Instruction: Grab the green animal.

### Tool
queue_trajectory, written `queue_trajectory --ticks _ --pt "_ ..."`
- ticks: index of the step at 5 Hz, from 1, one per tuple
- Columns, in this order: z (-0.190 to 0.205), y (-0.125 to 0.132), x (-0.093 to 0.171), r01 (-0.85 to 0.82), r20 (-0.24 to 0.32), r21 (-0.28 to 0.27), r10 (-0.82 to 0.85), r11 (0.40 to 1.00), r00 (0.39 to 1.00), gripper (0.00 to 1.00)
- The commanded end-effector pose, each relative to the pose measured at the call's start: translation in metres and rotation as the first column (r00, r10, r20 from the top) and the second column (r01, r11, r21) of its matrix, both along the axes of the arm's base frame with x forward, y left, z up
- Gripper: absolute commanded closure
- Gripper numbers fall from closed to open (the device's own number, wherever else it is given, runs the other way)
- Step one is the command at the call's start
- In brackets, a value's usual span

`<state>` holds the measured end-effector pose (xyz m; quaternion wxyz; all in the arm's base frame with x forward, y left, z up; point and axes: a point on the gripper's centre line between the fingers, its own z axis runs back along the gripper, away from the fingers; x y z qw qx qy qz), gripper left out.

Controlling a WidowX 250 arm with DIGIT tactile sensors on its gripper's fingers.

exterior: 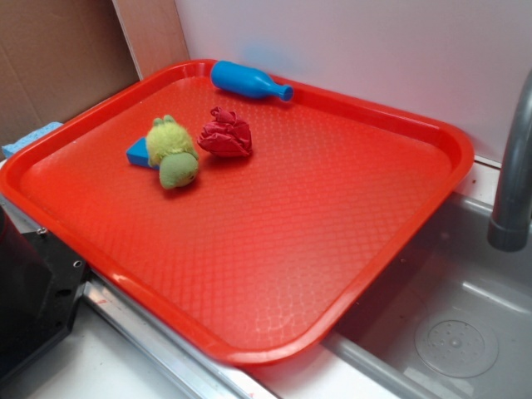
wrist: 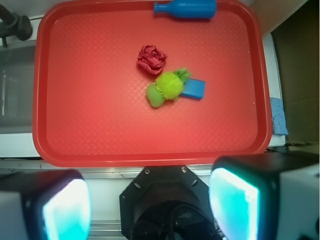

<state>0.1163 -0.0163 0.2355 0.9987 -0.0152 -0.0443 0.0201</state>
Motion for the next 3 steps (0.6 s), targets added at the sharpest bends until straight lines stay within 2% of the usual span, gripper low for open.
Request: queue_trajectory --ticks 1,2,3 --pt "0.000 0.000 0.000 0.000 0.000 0.000 0.000 1.000 1.000 0.00" --pt "-0.005 0.008 0.007 -0.231 0.047 -0.048 0.233 0.972 0.971 0.00" --pt "-0.016 0.013 0.022 -0.418 0.053 -0.105 0.425 0.902 0.904 0.00"
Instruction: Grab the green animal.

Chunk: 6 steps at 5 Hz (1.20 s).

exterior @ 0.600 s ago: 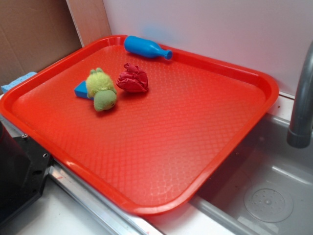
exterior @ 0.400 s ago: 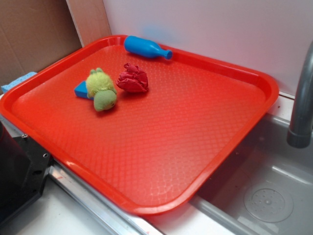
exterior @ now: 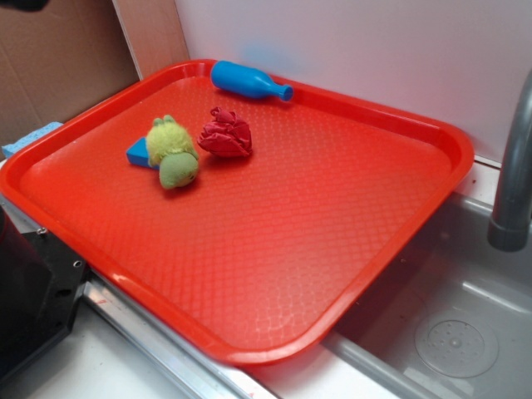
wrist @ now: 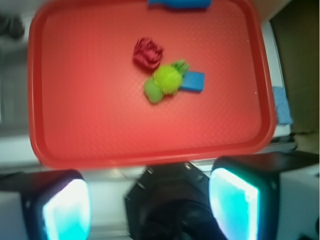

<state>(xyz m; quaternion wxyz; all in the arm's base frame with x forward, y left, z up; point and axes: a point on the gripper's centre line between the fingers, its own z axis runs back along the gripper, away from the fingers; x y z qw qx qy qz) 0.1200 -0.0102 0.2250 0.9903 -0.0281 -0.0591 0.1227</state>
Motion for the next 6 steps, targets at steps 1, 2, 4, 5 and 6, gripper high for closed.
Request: queue_trajectory --ticks 1,2,4,5,6 --pt "-0.022 0.012 0.032 -0.417 0.090 -0.082 0.423 0.905 0.902 0.00" --pt "-0.050 0.015 0.048 -0.507 0.151 -0.075 0.512 0.859 0.846 0.00" --pt "-0.096 0.022 0.068 -0.535 0.225 -0.029 0.527 0.844 0.820 0.00" --pt "-0.121 0.030 0.077 -0.566 0.254 0.017 0.544 0.824 0.800 0.00" --pt "-0.144 0.033 0.085 -0.578 0.266 0.048 0.547 0.815 0.794 0.00"
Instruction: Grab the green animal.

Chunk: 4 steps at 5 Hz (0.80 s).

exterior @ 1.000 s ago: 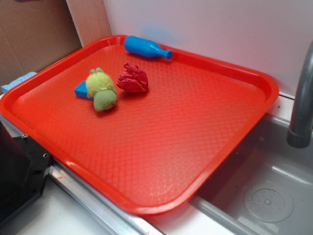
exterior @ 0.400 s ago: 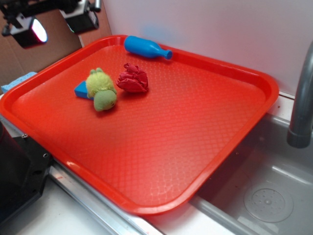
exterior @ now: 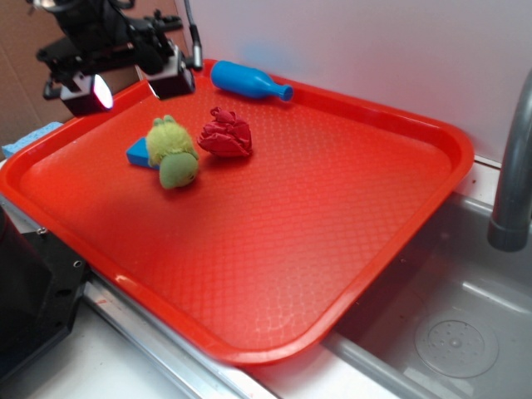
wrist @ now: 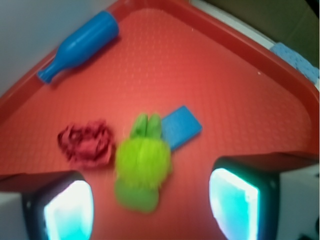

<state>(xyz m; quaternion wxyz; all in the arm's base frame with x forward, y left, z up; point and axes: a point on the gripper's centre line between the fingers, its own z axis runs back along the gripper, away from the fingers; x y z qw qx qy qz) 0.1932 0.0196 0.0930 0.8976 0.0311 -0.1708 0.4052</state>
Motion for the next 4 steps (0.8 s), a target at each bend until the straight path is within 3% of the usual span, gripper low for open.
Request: queue_trajectory --ticks 1,3,4 --pt "-0.031 0.006 0.018 0.004 0.029 0.069 -0.006 0.998 1.000 0.00" --pt "-0.053 0.000 0.022 0.043 -0.023 0.050 -0.042 0.998 0.999 0.00" --pt "-0.052 0.000 0.020 0.040 -0.015 0.045 -0.039 0.998 0.999 1.00"
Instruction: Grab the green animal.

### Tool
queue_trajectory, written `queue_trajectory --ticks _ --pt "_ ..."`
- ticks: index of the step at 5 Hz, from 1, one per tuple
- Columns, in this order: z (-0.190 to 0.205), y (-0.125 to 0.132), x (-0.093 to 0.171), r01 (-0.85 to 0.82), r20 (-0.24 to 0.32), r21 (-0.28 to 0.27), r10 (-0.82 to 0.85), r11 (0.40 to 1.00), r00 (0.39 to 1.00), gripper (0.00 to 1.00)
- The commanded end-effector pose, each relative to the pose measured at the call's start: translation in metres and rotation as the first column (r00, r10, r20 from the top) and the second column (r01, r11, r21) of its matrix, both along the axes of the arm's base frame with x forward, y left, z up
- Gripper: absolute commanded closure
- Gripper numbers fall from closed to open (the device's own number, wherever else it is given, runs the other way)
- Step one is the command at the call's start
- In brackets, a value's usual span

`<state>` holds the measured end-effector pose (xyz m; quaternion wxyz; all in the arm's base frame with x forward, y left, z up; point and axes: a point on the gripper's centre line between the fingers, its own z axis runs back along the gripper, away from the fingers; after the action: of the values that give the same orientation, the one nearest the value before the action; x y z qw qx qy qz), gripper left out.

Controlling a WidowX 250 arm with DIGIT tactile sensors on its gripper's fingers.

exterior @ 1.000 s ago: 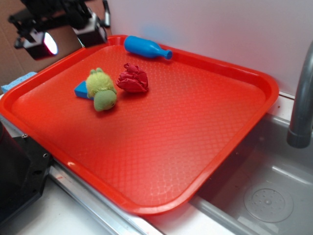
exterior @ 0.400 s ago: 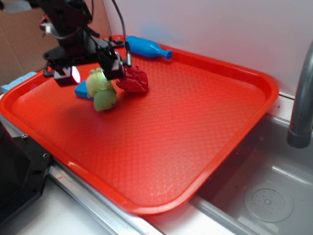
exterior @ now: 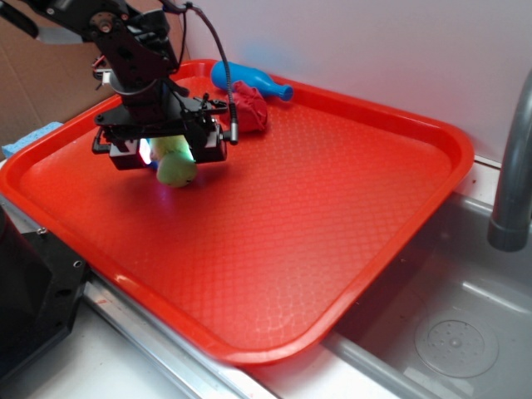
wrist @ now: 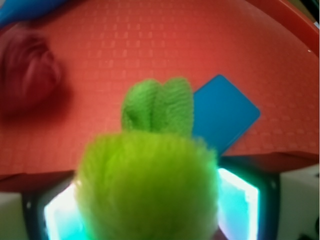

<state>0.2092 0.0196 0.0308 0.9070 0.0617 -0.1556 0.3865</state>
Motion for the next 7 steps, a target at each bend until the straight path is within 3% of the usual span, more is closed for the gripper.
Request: queue_trajectory --ticks 1,2,3,4,5,6,7 --pt "0.022 0.001 0.001 0.002 0.052 -0.027 -0.001 1.000 0.999 1.00" --pt "0.042 0.004 0.000 0.031 0.045 -0.059 -0.029 0.998 0.999 1.00" --pt "0.075 0.004 0.000 0.163 -0.065 -0.172 -0.176 0.972 0.982 1.00" --pt "0.108 -0.013 -0.003 0.373 -0.159 -0.230 -0.413 0.899 0.897 1.00" --pt "0.128 -0.030 -0.014 0.465 -0.145 -0.223 -0.501 0.857 0.854 1.00" --pt "0.147 -0.036 -0.021 0.552 -0.107 -0.250 -0.589 0.796 0.801 1.00" --pt "0.150 -0.028 -0.018 0.522 -0.117 -0.257 -0.562 0.813 0.819 1.00"
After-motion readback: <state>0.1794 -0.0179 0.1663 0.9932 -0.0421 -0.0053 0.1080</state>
